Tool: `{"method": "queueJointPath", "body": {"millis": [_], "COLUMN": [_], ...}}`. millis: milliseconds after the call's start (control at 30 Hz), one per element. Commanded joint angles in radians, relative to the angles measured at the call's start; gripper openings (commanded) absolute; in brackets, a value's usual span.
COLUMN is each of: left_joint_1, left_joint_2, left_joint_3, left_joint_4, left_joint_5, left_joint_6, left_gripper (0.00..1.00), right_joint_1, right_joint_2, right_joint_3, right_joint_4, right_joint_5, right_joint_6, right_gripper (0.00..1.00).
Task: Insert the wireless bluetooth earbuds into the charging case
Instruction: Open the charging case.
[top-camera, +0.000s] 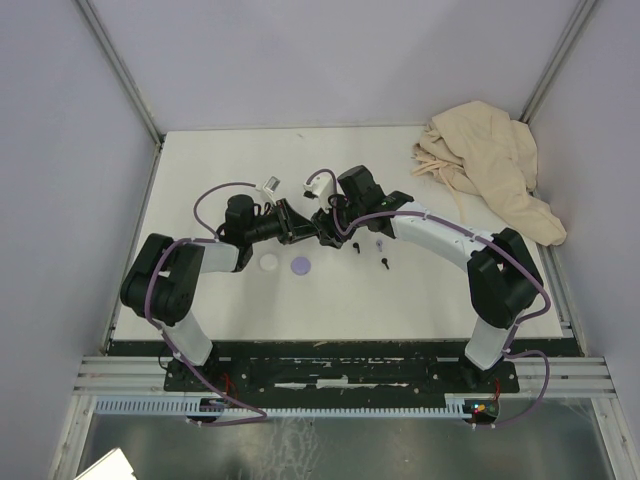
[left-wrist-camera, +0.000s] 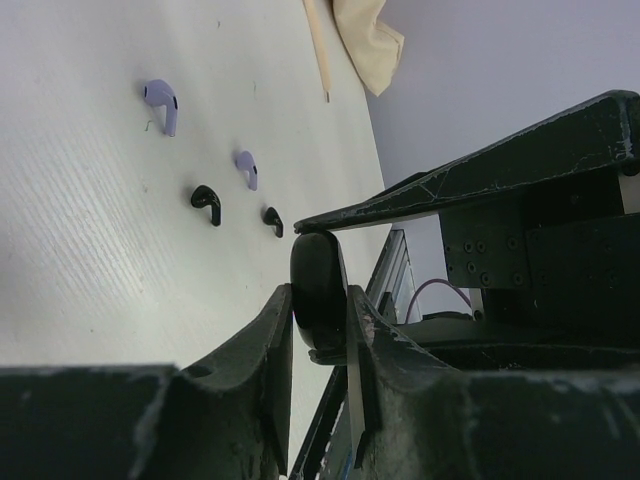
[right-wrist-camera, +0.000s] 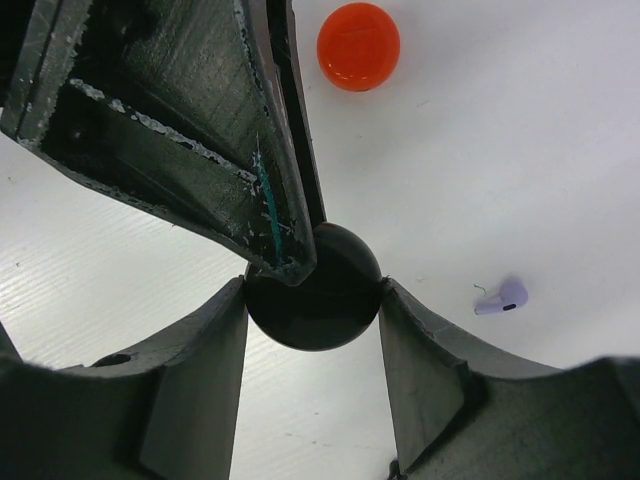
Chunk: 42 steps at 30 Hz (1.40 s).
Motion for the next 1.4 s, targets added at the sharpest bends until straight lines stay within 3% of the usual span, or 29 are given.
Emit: {"method": "queueJointPath", "body": {"millis": [0, 167, 233, 400, 600, 1000, 1367], "left_joint_1": [-0.016, -0.021, -0.022, -0.021, -0.012, 0.0, -0.01], "left_joint_2": [0.013, 0.014, 0.013, 0.007, 0.022, 0.038, 0.049], "left_joint_3": [0.041, 0.043, 0.042, 0.037, 0.036, 0.026, 0.007], "left_joint_4": [0.027, 0.032, 0.037, 0.039, 0.093, 0.208, 0.283], "left_joint_5": [0.035, 0.035, 0.034, 0.008, -0.027, -0.084, -0.101], "left_joint_6": [0.04, 0.04, 0.039, 0.033, -0.03, -0.145, -0.219], "left_gripper": [0.23, 0.05, 0.03, 0.03, 0.03, 0.03, 0.03], "right_joint_1": [0.003, 0.003, 0.002, 0.002, -0.019, -0.055, -0.054], "right_joint_2": [0.008, 0.012, 0.012, 0.001, -0.083, -0.285, -0.246], "right_joint_3": [0.046, 0.047, 0.047, 0.039, -0.033, -0.165, -0.193], "right_joint_4": [0.031, 0.035, 0.035, 0.048, 0.127, 0.177, 0.209], "right_joint_5": [-0.026, -0.026, -0.022, 0.005, 0.044, 0.287, 0.297], "right_joint_6": [-0.012, -0.008, -0.004, 0.016, 0.079, 0.259, 0.35], "right_gripper": [0.29, 0.3, 0.32, 0.61, 0.76, 0.79, 0.78]}}
